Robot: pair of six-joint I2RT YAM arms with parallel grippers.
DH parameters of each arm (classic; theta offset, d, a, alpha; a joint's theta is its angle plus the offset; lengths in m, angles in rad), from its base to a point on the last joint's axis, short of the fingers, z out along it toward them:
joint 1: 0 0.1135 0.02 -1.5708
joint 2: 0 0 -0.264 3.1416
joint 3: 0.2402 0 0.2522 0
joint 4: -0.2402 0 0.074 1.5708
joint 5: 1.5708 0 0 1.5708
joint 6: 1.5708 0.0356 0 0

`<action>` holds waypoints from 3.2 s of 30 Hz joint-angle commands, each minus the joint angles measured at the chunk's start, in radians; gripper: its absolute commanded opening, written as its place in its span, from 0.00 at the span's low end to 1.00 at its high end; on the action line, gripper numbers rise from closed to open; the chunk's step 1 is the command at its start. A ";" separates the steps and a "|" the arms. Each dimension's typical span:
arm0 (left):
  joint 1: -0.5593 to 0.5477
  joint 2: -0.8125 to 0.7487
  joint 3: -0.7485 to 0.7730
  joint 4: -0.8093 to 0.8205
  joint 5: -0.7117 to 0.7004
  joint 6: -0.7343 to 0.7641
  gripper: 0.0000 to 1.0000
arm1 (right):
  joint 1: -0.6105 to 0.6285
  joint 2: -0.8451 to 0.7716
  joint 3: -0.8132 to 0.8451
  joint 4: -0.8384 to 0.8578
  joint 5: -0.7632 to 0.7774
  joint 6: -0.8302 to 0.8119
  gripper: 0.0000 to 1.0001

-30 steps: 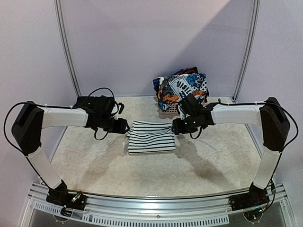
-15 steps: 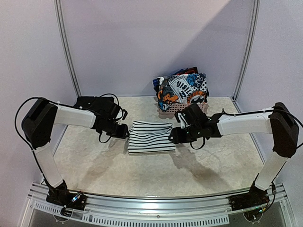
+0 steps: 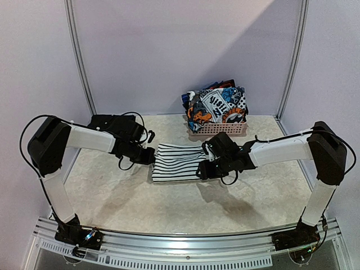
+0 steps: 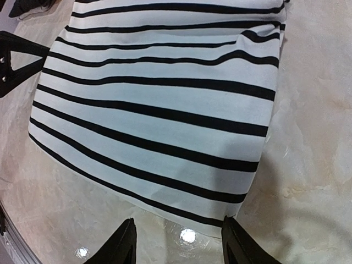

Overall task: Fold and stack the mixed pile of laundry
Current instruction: Smooth out the square-folded tank top at the center of the board.

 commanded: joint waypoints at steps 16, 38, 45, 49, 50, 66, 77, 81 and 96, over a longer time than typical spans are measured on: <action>-0.144 -0.200 -0.262 0.107 0.061 -0.248 0.00 | 0.007 -0.023 -0.025 0.018 0.107 0.090 0.56; -0.191 -0.335 -0.205 -0.115 -0.331 -0.002 0.57 | 0.018 -0.061 -0.025 -0.014 0.108 0.054 0.59; -0.109 -0.176 -0.076 -0.104 -0.260 0.073 0.55 | 0.019 -0.042 -0.028 -0.017 0.118 0.043 0.60; -0.078 -0.107 -0.029 -0.092 -0.222 0.100 0.51 | 0.018 -0.022 -0.018 -0.023 0.145 0.031 0.60; -0.071 -0.092 -0.021 -0.082 -0.205 0.104 0.50 | 0.018 -0.016 -0.009 -0.025 0.151 0.027 0.60; -0.044 0.007 0.023 -0.069 -0.155 0.075 0.00 | -0.031 0.155 0.031 0.013 0.119 0.039 0.51; -0.117 -0.240 -0.136 -0.173 -0.317 -0.137 0.00 | -0.030 0.181 0.001 0.025 0.110 0.105 0.51; -0.137 -0.246 -0.169 -0.181 -0.325 -0.181 0.08 | -0.030 0.197 0.019 0.021 0.083 0.093 0.51; -0.287 -0.499 -0.287 -0.180 -0.403 -0.266 1.00 | -0.037 0.044 0.143 -0.098 -0.074 -0.078 0.60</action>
